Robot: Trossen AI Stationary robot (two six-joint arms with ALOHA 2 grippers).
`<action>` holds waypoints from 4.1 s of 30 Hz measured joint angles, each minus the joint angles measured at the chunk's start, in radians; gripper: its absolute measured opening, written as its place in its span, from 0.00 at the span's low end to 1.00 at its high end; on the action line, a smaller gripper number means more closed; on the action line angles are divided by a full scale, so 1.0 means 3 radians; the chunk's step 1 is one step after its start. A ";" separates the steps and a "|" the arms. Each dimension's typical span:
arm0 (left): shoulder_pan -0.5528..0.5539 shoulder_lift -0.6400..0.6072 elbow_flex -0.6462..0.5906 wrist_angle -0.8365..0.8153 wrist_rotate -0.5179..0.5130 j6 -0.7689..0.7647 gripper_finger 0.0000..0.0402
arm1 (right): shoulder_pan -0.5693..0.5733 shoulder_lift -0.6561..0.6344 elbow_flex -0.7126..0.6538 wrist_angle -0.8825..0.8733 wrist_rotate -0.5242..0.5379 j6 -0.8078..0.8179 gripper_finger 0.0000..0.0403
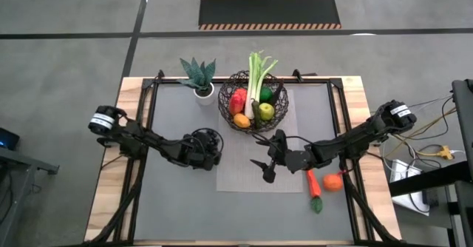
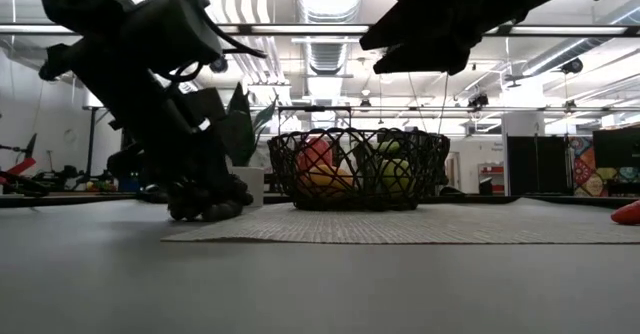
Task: Build produce basket
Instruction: Put the dark purple grapes into the black wire basket
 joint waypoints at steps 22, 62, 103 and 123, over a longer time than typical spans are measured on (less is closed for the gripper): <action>-0.0502 -0.0863 -0.0023 0.0504 -0.0212 0.1660 0.03 | 0.0001 0.0027 -0.0008 -0.0004 -0.0032 0.0028 0.80; -0.0815 -0.0101 -0.0005 0.3749 0.0036 0.3939 0.03 | -0.0008 0.0739 0.0170 0.1683 -0.0550 -0.0367 0.48; -0.0900 -0.0705 -0.0129 0.2809 0.0135 0.3930 0.53 | -0.0008 0.0570 0.0259 0.1195 -0.0591 -0.0692 0.03; -0.0910 -0.1532 -0.0129 0.1653 0.0110 0.4396 0.53 | -0.0582 0.0088 0.1745 -0.2790 0.0209 -0.0729 0.03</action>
